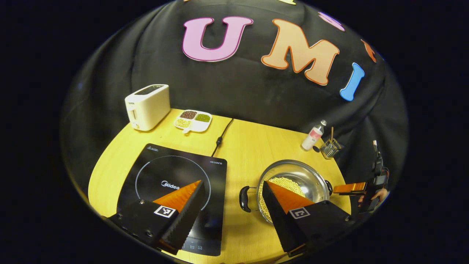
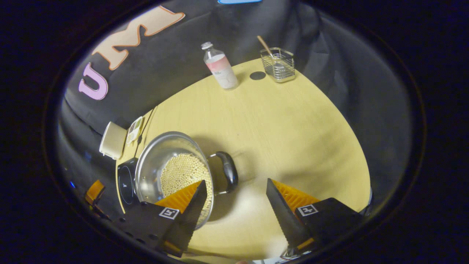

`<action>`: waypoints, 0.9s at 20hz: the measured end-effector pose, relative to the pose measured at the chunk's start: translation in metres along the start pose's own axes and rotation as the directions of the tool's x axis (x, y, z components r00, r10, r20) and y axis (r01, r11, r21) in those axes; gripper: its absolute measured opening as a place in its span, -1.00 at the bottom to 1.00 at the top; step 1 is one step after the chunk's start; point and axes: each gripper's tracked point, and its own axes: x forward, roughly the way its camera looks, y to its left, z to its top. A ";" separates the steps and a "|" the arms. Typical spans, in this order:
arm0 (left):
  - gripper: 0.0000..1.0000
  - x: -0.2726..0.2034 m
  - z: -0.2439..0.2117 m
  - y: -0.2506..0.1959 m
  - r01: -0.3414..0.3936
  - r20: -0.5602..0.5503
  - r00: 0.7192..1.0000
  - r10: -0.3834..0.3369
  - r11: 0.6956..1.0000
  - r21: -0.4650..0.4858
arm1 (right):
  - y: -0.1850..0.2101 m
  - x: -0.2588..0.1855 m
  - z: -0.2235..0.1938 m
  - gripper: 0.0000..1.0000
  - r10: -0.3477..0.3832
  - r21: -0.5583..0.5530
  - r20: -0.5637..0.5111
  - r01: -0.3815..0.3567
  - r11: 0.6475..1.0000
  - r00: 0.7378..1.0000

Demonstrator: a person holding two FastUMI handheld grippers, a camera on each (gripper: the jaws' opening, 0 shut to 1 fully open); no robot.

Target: First push the handle of the pot to place it horizontally, then grasp the pot with both hands and set it on the induction cooktop.

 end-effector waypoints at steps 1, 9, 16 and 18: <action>0.92 0.007 -0.005 -0.002 0.008 -0.031 0.999 -0.008 1.000 0.003 | 0.004 0.004 0.003 1.00 0.008 -0.004 -0.006 -0.008 1.000 1.000; 0.92 0.050 -0.046 -0.021 0.082 -0.278 0.958 -0.075 0.997 0.012 | 0.019 0.032 0.008 1.00 0.046 -0.023 -0.092 -0.048 0.999 0.995; 0.92 0.081 -0.080 -0.030 0.064 -0.416 0.905 -0.089 0.995 -0.072 | 0.022 0.063 -0.004 0.84 0.046 -0.061 -0.189 -0.059 0.996 0.981; 0.92 0.087 -0.084 -0.030 0.059 -0.433 0.897 -0.087 0.995 -0.077 | 0.025 0.071 -0.008 0.86 0.045 -0.068 -0.207 -0.061 0.996 0.977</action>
